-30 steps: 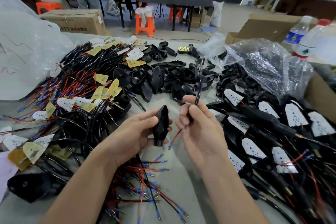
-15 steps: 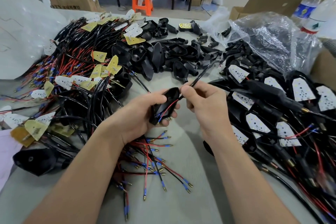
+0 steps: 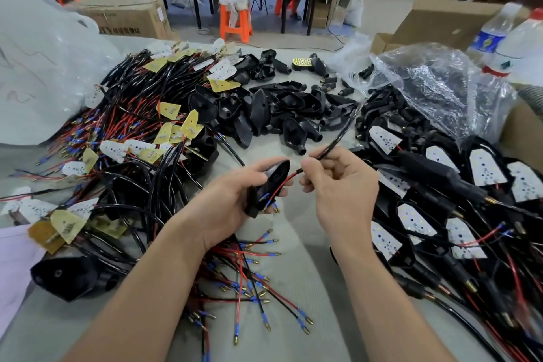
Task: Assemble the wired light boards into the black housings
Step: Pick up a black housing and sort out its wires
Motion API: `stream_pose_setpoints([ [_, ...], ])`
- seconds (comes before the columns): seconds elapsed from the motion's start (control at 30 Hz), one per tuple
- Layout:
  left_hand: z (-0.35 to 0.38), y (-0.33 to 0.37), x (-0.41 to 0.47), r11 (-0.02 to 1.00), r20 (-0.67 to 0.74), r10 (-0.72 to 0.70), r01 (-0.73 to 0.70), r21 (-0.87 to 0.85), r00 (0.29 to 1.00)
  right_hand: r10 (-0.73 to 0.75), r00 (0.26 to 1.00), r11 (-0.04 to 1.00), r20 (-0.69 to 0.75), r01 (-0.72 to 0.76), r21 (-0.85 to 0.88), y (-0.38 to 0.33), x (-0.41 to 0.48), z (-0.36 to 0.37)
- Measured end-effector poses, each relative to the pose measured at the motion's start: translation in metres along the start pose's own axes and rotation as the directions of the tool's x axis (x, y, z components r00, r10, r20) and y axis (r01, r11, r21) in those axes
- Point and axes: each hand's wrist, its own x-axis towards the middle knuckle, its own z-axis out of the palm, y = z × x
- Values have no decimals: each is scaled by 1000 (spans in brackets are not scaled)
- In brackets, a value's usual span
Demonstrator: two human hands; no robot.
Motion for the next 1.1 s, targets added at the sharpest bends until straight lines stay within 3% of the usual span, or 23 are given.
stream_pose_setpoints([
  [0.13, -3, 2, 0, 995, 24, 31, -33, 98, 999, 0, 998, 1000, -56, -1, -17, 1, 2, 0],
  [0.27, -1, -1, -1, 986, 6, 43, -44, 159, 999, 59, 996, 990, 66, -67, 126, 4, 1, 2],
  [0.5, 6, -1, 4, 992, -163, 106, -93, 91, 981, 53, 979, 986, 195, -82, 142, -1, 8, -18],
  [0.63, 11, -4, 4, 944, -144, 241, -198, 264, 960, 3, 969, 997, 245, -23, 78, -1, 7, -17],
  [0.77, 7, -4, 4, 967, -11, 253, -253, 17, 967, 42, 939, 997, 341, -19, -70, 3, 1, -6],
  [0.83, 3, -2, 3, 971, -13, 230, -230, -59, 973, 55, 928, 993, 368, -11, -121, 2, -1, -2],
  [1.1, 12, -3, 4, 983, 1, 100, -98, -157, 995, 90, 888, 993, 452, -45, -108, -7, -11, 1],
])
